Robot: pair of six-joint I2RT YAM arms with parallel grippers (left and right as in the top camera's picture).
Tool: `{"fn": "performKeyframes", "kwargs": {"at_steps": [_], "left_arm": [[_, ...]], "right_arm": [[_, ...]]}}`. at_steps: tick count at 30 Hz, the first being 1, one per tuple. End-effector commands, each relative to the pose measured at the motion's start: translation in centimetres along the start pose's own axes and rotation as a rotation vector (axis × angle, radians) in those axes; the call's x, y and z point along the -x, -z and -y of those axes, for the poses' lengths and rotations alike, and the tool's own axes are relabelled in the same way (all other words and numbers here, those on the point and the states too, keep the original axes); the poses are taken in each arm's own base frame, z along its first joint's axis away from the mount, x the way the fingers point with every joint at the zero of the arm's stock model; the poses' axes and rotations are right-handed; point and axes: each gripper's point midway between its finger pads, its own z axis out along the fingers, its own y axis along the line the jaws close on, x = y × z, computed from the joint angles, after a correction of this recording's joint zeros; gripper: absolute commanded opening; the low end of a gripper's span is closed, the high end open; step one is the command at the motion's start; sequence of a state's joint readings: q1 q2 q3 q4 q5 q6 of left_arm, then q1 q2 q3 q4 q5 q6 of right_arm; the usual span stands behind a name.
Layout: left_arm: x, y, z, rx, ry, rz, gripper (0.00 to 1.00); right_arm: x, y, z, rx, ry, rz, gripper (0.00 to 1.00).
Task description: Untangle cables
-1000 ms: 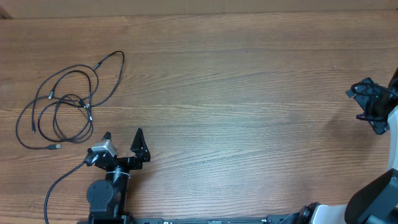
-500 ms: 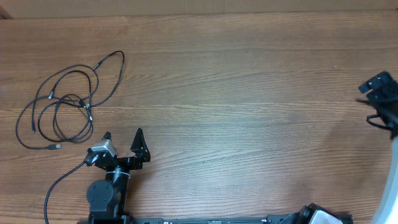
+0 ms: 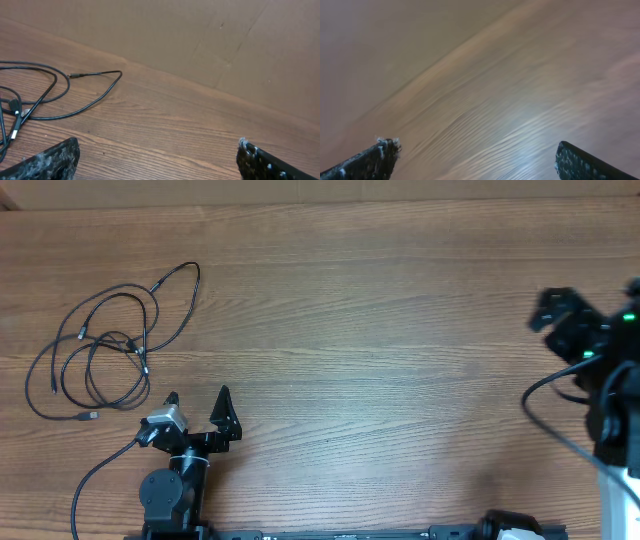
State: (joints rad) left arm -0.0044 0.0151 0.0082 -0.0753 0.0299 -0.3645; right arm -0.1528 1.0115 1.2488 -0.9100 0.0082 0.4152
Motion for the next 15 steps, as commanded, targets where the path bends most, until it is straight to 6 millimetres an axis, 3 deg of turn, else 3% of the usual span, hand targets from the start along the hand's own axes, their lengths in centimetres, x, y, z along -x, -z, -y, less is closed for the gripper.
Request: {"fn": "performKeyframes", "kwargs": {"at_steps": [1,4,8,15], "left_arm": [[0.0,0.0,0.1,-0.006,0.006,0.004,0.99],[0.0,0.0,0.1,-0.006,0.006,0.004,1.00],[0.0,0.0,0.0,-0.006,0.006,0.004,1.00],[0.0,0.0,0.0,-0.006,0.006,0.004,0.99]], "right_arm": [[-1.1,2.2,-3.3,0.115,0.068,0.013,1.00],[-1.7,3.7,-4.9,0.181,0.100,0.023,1.00],[-1.7,5.2,-5.3,0.217,0.109,0.048,1.00],[-2.8,4.8,-4.6,0.185,0.113,-0.004,1.00]]}}
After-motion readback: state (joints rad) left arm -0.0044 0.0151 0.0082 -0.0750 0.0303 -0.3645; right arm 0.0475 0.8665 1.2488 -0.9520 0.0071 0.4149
